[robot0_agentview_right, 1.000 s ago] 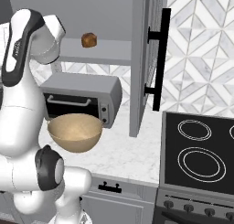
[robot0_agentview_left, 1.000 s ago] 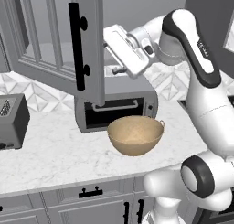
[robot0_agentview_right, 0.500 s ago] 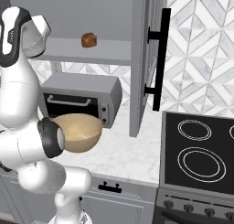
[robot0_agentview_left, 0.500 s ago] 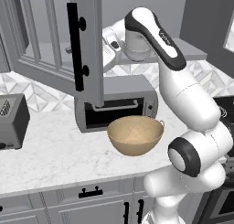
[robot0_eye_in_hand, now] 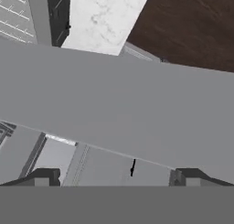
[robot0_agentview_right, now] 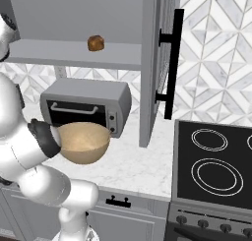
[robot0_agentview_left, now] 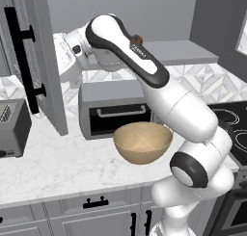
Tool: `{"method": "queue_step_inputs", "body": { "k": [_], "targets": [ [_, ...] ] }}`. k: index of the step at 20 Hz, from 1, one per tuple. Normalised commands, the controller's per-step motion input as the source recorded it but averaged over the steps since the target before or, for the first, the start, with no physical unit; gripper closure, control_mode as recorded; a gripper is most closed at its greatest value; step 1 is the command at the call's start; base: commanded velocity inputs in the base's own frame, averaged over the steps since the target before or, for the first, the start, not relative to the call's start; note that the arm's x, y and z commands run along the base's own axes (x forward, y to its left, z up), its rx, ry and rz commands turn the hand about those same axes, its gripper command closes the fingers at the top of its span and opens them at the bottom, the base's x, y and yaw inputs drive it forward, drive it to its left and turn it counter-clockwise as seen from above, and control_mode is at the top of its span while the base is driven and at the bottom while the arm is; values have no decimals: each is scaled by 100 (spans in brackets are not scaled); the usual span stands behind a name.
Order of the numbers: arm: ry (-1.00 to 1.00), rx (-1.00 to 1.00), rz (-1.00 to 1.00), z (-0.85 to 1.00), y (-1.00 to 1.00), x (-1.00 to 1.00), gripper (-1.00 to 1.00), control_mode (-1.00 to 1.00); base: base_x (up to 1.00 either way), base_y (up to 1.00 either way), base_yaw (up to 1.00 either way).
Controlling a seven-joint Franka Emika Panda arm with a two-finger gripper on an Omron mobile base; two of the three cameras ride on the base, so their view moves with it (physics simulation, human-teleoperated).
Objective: Open the cabinet, pick up the bread from the cabinet and place it in the basket. Then move the basket to the dining counter.
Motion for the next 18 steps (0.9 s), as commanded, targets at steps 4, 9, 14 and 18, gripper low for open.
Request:
{"method": "queue_step_inputs", "body": {
  "k": [4, 9, 14, 18],
  "targets": [
    [-1, -8, -39, -5, 100, -28, -100, -100, 0, 0, 0],
    [-1, -2, -20, 0, 37, -8, -100, -100, 0, 0, 0],
    [0, -2, 0, -9, -40, 0, -100, -100, 0, 0, 0],
    [-9, -1, 1, -35, -85, 6, -100, -100, 0, 0, 0]
  ]
}}
